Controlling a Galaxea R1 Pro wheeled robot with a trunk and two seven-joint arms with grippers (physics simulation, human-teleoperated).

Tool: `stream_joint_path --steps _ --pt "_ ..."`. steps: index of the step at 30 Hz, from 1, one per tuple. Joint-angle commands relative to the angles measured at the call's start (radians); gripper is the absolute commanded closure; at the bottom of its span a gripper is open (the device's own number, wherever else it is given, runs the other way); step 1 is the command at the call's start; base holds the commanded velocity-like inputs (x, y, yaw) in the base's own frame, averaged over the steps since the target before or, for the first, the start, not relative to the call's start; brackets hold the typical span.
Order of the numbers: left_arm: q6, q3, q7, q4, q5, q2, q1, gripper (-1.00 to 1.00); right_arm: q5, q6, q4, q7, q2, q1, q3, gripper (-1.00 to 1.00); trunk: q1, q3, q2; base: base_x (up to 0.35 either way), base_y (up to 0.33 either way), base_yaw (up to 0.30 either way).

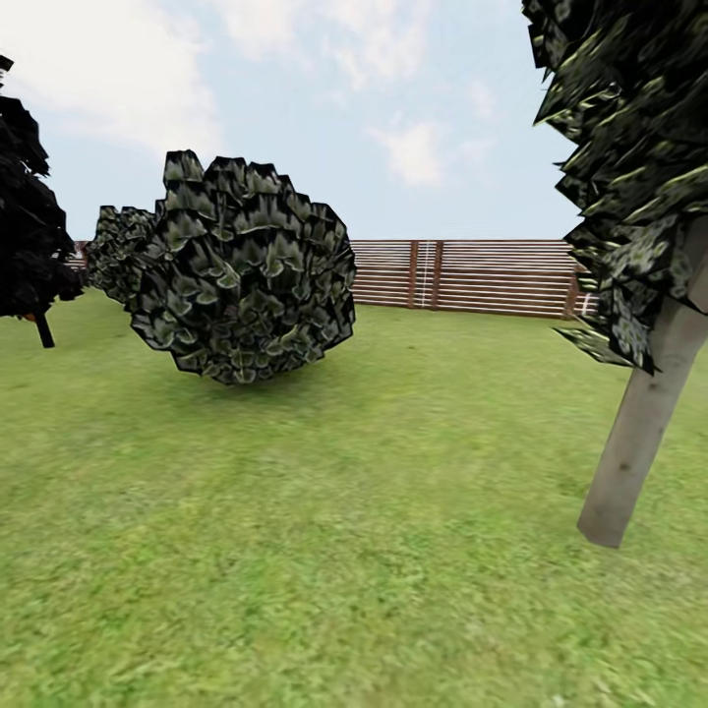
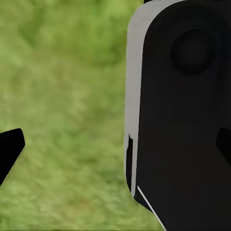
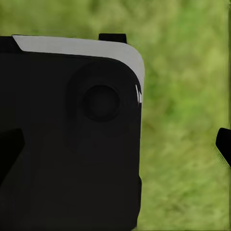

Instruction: Take the three Easter eggs out of the wicker basket on the lawn in the garden, then place them on the lawn next to a single tree (choose any tree) so that all three eggs are next to the same tree and none are left in the basket.

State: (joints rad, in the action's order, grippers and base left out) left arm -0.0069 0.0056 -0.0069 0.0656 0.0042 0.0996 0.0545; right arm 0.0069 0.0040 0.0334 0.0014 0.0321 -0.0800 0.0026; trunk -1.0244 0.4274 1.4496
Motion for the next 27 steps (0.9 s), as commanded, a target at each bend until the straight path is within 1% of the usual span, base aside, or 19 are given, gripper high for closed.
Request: stream_joint_path --steps 1,14,21,27 --pt "-0.001 0.001 -0.001 0.002 0.000 0.000 0.001 -1.00 0.001 0.000 0.002 0.000 0.000 -0.001 0.000 -1.00 -0.001 0.001 0.000 0.336 0.000 -0.001" --pt "-0.001 0.001 -0.001 0.002 0.000 0.000 0.001 -1.00 0.001 -0.001 0.002 0.000 -0.001 -0.001 0.000 -1.00 -0.001 0.001 0.000 0.336 0.000 -0.004" --pt "-0.001 0.001 -0.001 0.002 0.000 0.000 0.001 -1.00 -0.004 0.000 0.002 0.000 0.000 -0.001 -0.001 -1.00 -0.001 0.002 0.000 0.336 0.000 -0.121" --pt "-0.001 0.001 -0.001 0.002 0.000 0.000 0.001 -1.00 0.000 -0.001 0.002 0.000 0.000 -0.001 0.000 -1.00 -0.001 0.002 0.000 0.336 0.000 -0.025"
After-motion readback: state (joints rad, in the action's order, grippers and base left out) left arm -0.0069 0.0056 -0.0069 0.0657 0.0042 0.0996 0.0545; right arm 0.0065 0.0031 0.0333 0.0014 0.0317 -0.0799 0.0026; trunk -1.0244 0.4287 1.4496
